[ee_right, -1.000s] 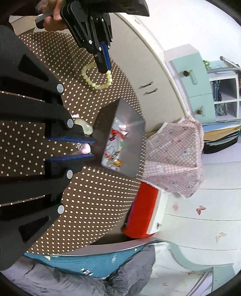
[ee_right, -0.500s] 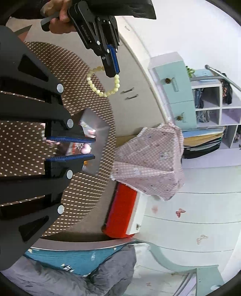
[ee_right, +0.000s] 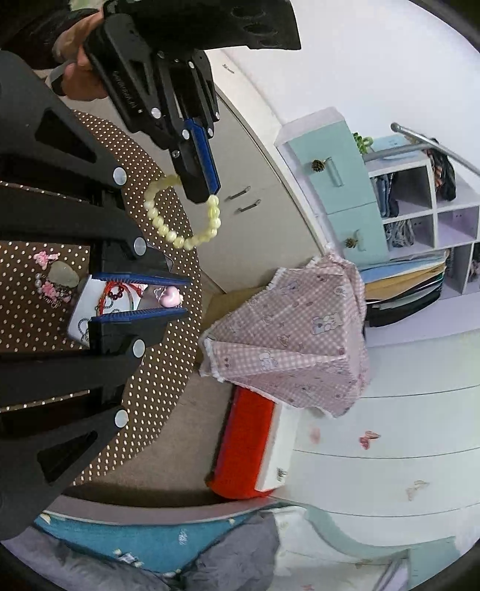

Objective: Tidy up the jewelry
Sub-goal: 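Drop the cream bracelet into the box with the left tool while the right tool drops the pink charm, then move both tools back down toward the remaining jewelry beside the box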

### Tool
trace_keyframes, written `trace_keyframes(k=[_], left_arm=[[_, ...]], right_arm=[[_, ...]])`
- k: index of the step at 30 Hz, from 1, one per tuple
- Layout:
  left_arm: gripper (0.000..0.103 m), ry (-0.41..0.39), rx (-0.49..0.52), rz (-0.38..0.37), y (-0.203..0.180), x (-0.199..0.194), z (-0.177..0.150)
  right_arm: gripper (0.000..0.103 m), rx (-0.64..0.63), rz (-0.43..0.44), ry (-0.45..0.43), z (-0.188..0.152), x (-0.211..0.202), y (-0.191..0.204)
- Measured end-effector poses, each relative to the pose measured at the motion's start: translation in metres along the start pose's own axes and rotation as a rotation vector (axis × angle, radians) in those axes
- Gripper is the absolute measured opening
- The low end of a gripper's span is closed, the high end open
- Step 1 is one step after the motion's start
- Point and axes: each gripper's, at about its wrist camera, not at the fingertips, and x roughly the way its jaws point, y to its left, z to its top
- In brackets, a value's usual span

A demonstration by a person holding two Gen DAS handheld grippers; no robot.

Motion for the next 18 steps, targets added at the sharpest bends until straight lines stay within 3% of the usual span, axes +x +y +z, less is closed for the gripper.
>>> trace_keyframes(k=[2, 3, 4, 5, 6, 7, 12, 18], left_arm=[[0.01, 0.005, 0.004, 0.015, 0.0, 0.007, 0.001], [0.01, 0.011, 0.007, 0.03, 0.0, 0.01, 0.002], [0.023, 0.014, 0.009, 0.044, 0.0, 0.011, 0.002], [0.042, 0.016, 0.009, 0.067, 0.001, 0.012, 0.002], [0.086, -0.011, 0.005, 0.095, 0.001, 0.008, 0.002], [0.096, -0.047, 0.003, 0.114, 0.001, 0.001, 0.001], [0.096, -0.079, -0.001, 0.191, 0.005, -0.014, -0.002], [0.096, -0.11, -0.038, 0.217, 0.009, -0.035, -0.009]], right_arm=[[0.014, 0.027, -0.005, 0.026, -0.001, 0.012, -0.006], [0.025, 0.043, -0.006, 0.034, -0.001, 0.016, -0.009], [0.048, 0.072, -0.009, 0.04, -0.003, 0.02, -0.014], [0.065, 0.088, -0.014, 0.038, -0.004, 0.021, -0.018], [0.082, 0.099, -0.02, 0.032, -0.004, 0.02, -0.019], [0.088, 0.116, -0.034, 0.019, -0.006, 0.018, -0.023], [0.095, 0.142, -0.088, -0.015, -0.008, 0.006, -0.03], [0.095, 0.119, -0.13, -0.058, -0.011, -0.012, -0.024]])
